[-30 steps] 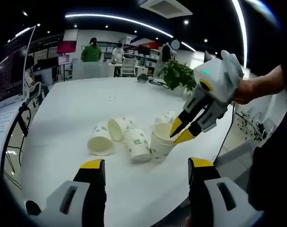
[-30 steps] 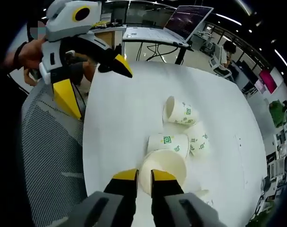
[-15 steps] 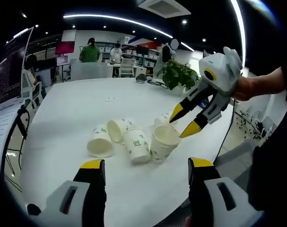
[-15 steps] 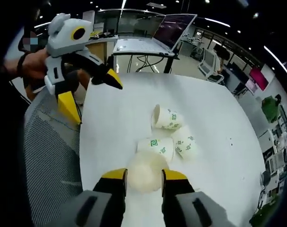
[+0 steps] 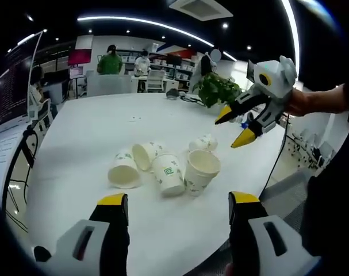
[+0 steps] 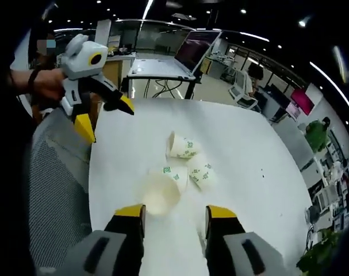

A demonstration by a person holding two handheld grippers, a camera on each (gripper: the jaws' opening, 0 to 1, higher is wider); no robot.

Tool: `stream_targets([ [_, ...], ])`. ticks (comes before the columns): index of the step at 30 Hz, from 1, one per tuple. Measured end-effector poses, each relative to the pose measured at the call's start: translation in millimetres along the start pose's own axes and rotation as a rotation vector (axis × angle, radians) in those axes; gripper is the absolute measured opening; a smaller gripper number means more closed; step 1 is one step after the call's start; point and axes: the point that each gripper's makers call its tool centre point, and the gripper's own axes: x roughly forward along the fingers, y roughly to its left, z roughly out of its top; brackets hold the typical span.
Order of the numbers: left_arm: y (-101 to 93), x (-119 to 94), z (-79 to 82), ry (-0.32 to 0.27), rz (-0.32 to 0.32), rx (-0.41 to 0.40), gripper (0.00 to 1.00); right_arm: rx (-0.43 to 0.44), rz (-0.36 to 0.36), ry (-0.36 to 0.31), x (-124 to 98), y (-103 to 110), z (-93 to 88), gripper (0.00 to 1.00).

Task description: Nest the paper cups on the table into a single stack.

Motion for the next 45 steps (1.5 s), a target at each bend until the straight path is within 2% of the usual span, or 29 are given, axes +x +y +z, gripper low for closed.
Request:
stream_targets([
  [4, -2.5, 0.4, 2.8, 0.002, -0.002, 0.006, 0.69, 0.031, -0.035, 0.020, -3.5, -15.4, -16.0, 0.45],
  [7, -2.1, 1.0, 3.5, 0.001, -0.003, 0.008, 0.69, 0.089, -0.061, 0.025, -4.7, -25.4, -27.1, 0.47],
  [9, -2.6, 0.7, 3.5, 0.003, -0.003, 0.009, 0.69, 0.209, -0.073, -0.001, -4.7, -30.9, -34.9, 0.47],
  [11, -2.7, 0.3, 2.9, 0.006, -0.004, 0.011, 0.69, 0.293, -0.078, -0.018, -4.3, -34.0, -41.4, 0.47],
  [12, -2.4, -0.1, 2.3, 0.008, -0.004, 0.012, 0.69, 0.317, -0.087, -0.016, -1.8, -45.6, -52.8, 0.47],
  [15, -1.8, -1.4, 1.2, 0.013, -0.002, 0.011, 0.69, 0.345, -0.119, 0.017, -0.8, -53.6, -73.7, 0.47],
  [16, -1.7, -2.0, 0.8, 0.017, -0.001, 0.013, 0.69, 0.383, -0.123, 0.015, 3.2, -55.3, -80.9, 0.48],
  [18, 0.3, -1.8, 0.1, 0.021, -0.001, 0.017, 0.69, 0.444, -0.127, 0.007, 5.4, -57.5, -90.5, 0.48],
  [20, 0.2, -2.6, 0.6, 0.024, -0.001, 0.019, 0.69, 0.455, -0.136, 0.006, 7.9, -60.8, -95.9, 0.49],
  [23, 1.8, -2.3, 0.7, 0.033, -0.002, 0.027, 0.69, 0.547, -0.156, 0.007, 15.2, -67.5, -111.1, 0.51],
  [26, 2.8, -1.2, 1.2, 0.036, -0.002, 0.026, 0.69, 0.596, -0.163, 0.006, 23.6, -75.1, -122.9, 0.51],
  [29, 0.7, 0.2, 0.4, 0.043, -0.005, 0.030, 0.69, 0.629, -0.166, 0.002, 28.4, -78.6, -128.1, 0.51],
  [31, 0.0, 1.1, -0.1, 0.047, -0.007, 0.032, 0.68, 0.648, -0.144, -0.008, 34.4, -75.5, -126.7, 0.52],
  [35, -0.1, 3.6, -6.5, 0.066, -0.010, 0.031, 0.68, 0.684, -0.118, -0.013, 50.2, -75.9, -137.1, 0.56],
  [36, -0.3, 3.7, -7.3, 0.070, -0.010, 0.033, 0.68, 0.694, -0.115, -0.018, 48.8, -74.9, -132.0, 0.55],
  [39, -1.6, 0.7, -7.4, 0.081, -0.006, 0.036, 0.68, 0.698, -0.094, -0.028, 63.8, -77.5, -132.0, 0.55],
  [45, 3.0, -2.6, -11.6, 0.093, 0.013, 0.023, 0.68, 0.723, -0.062, -0.049, 74.1, -74.2, -129.6, 0.55],
])
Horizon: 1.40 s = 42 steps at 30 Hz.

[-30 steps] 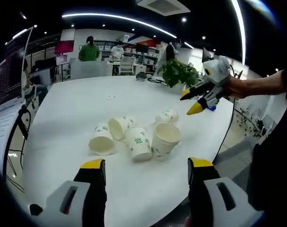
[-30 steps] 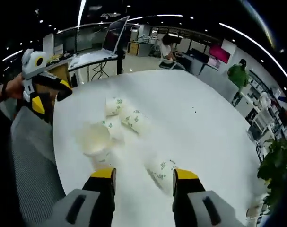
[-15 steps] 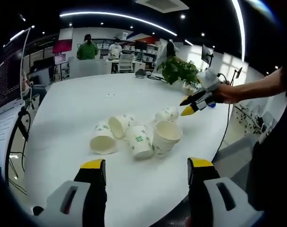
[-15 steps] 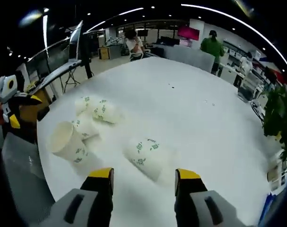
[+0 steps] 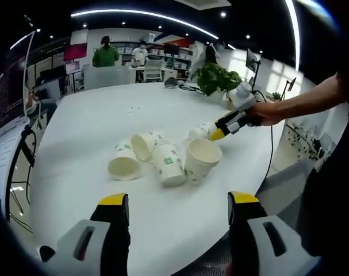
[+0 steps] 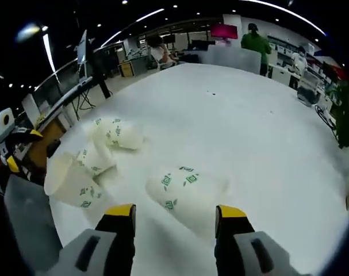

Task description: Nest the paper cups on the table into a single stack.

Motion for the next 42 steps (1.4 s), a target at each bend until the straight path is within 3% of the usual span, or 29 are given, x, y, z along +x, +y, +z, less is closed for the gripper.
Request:
stream_targets([
  [7, 3.6, -5.2, -7.6, 0.029, 0.022, 0.001, 0.68, 0.066, 0.102, -0.086, 16.7, 8.6, 9.8, 0.55],
  [12, 1.6, -11.5, -10.9, 0.039, 0.046, -0.010, 0.68, 0.078, 0.135, -0.087, 24.4, 11.1, 8.7, 0.53],
  [17, -3.3, -17.2, -13.9, 0.049, 0.066, -0.020, 0.68, 0.104, 0.168, -0.103, 30.5, 15.0, 15.8, 0.43],
  [20, -5.9, -18.8, -15.3, 0.051, 0.076, -0.028, 0.68, 0.123, 0.198, -0.116, 30.9, 21.4, 19.4, 0.29],
  [21, -7.3, -19.0, -15.9, 0.052, 0.079, -0.030, 0.68, 0.135, 0.222, -0.126, 32.7, 25.2, 22.2, 0.21],
  [22, -7.6, -18.7, -16.7, 0.053, 0.081, -0.032, 0.68, 0.139, 0.239, -0.129, 32.4, 28.5, 23.1, 0.05],
  [23, -8.3, -18.4, -17.8, 0.055, 0.084, -0.034, 0.68, 0.134, 0.236, -0.131, 32.7, 29.0, 23.2, 0.00],
  [26, -9.6, -17.9, -18.8, 0.055, 0.090, -0.041, 0.68, 0.105, 0.264, -0.130, 31.1, 38.4, 24.5, 0.00],
  [36, -12.9, -11.6, -14.3, 0.035, 0.089, -0.050, 0.68, -0.046, 0.254, -0.062, 21.6, 43.6, 23.2, 0.00],
  [42, -15.2, -8.0, -6.9, 0.011, 0.078, -0.051, 0.68, -0.065, 0.245, -0.049, 19.5, 33.2, 30.5, 0.00],
])
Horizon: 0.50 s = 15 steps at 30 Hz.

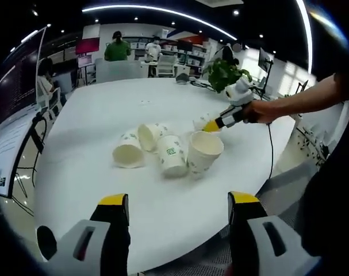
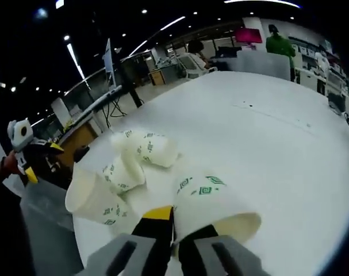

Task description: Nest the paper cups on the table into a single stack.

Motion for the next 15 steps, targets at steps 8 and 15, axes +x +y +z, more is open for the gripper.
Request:
stream_targets([
  [8, -0.5, 4.1, 9.5, -0.028, -0.016, 0.005, 0.69, -0.031, -0.028, 0.011, -17.1, 11.8, 11.6, 0.00],
  [15, 1.4, 8.7, 16.4, -0.049, -0.030, 0.016, 0.70, -0.149, -0.028, 0.034, -34.8, 25.8, 32.3, 0.00],
])
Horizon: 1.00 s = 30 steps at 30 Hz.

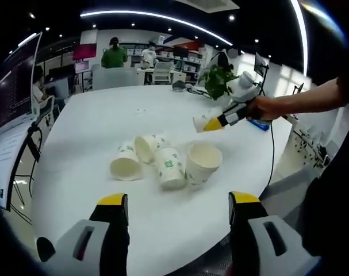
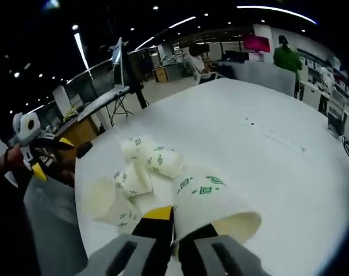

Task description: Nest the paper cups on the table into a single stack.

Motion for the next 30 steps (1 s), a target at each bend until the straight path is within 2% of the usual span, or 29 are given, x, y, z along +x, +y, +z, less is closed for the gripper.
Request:
stream_targets([
  [4, 0.7, 2.0, 1.5, -0.007, -0.005, 0.005, 0.71, -0.087, 0.012, 0.024, -8.1, 15.0, 10.5, 0.00],
  [8, 2.6, 4.1, 4.5, -0.019, -0.009, 0.004, 0.71, -0.156, 0.053, 0.040, -14.2, 42.4, 18.4, 0.00],
  [12, 0.4, 5.4, 8.2, -0.022, -0.019, 0.014, 0.72, -0.287, 0.083, 0.093, -18.8, 62.7, 19.9, 0.00],
  [16, -2.0, 5.6, 11.5, -0.026, -0.024, 0.018, 0.73, -0.394, 0.116, 0.145, -19.7, 77.8, 15.3, 0.00],
  [19, -2.8, 7.2, 13.1, -0.028, -0.029, 0.022, 0.73, -0.421, 0.152, 0.161, -19.3, 91.3, 13.5, 0.00],
  [23, -2.7, 8.2, 16.5, -0.032, -0.032, 0.029, 0.73, -0.555, 0.177, 0.227, -18.3, 99.4, 8.0, 0.00],
  [26, 0.9, 8.7, 18.2, -0.041, -0.031, 0.026, 0.73, -0.587, 0.198, 0.253, -16.5, 109.2, 5.5, 0.00],
  [30, -0.1, 7.6, 19.0, -0.049, -0.030, 0.020, 0.73, -0.685, 0.219, 0.318, -10.9, 115.8, -1.8, 0.00],
])
